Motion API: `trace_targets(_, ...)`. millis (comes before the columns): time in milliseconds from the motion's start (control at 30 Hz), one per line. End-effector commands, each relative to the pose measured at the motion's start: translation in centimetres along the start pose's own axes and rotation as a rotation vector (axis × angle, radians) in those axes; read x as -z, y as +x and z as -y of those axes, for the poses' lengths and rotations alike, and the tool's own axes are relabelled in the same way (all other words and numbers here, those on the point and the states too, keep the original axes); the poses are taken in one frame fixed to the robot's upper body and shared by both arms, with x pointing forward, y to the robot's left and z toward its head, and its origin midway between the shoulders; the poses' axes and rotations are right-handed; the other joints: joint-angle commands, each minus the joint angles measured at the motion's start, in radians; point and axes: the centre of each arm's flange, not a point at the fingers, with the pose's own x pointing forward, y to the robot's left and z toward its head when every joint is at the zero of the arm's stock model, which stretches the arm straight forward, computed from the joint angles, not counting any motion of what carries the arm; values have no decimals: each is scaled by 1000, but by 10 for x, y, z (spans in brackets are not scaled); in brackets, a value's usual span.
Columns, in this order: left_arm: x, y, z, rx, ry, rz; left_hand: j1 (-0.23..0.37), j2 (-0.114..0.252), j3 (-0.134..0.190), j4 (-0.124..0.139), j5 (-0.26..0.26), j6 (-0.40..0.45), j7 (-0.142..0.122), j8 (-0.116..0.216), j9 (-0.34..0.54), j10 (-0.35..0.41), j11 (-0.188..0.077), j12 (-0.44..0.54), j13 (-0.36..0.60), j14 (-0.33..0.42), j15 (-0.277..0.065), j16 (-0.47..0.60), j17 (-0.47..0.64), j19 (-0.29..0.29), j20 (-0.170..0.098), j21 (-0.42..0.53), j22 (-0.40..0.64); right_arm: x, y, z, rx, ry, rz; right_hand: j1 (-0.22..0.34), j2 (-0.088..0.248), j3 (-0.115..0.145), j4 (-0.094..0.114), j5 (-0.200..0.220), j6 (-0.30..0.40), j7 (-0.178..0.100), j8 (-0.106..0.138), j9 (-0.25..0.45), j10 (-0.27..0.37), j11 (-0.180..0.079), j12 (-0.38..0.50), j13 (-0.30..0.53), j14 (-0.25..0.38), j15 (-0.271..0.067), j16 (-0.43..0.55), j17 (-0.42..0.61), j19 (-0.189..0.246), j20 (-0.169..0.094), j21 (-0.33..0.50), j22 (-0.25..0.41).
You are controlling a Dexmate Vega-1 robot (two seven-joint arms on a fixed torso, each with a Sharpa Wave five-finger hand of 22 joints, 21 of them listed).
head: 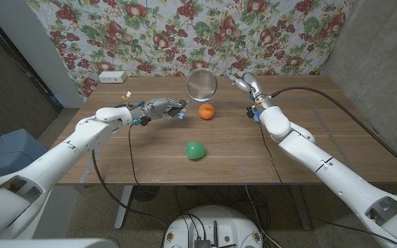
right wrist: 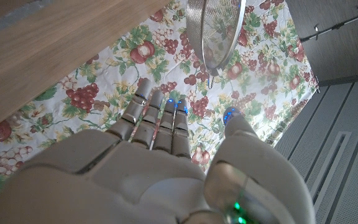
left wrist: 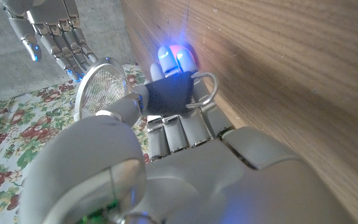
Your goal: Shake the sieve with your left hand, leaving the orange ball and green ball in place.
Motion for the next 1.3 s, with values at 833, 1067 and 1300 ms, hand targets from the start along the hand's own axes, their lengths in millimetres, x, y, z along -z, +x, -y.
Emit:
trace_targets(833, 10, -28, 12, -264, -313, 24, 19, 14, 41, 15, 1, 80, 79, -17, 6, 107, -89, -14, -1, 94, -116, 0, 3, 19, -50, 35, 0, 38, -9, 17, 63, 234, -3, -108, 22, -28, 56, -35, 4, 38, 1, -6, 9, 34, -11, -27, 1, 37, -13, -33, -3, 12, -27, 1)
trace_targets(1067, 11, -36, 13, -307, -373, -36, 19, 15, 44, 12, 0, 83, 89, -21, 5, 111, -82, -17, -1, 99, -113, -1, 2, 24, -48, 45, -1, 39, -12, 17, 71, 236, -6, -118, 22, -31, 59, -37, 5, 40, 1, -7, 11, 36, -11, -30, 1, 39, -13, -38, -2, 13, -30, 1)
trace_targets(1300, 3, -46, 9, -336, -371, -137, 18, 14, 47, 8, -2, 85, 98, -27, 5, 121, -75, -19, -1, 107, -109, -2, 1, 37, -42, 60, -3, 40, -13, 17, 71, 241, -5, -125, 22, -32, 60, -38, 6, 41, 1, -7, 12, 37, -11, -34, 3, 38, -13, -43, 0, 12, -34, 1)
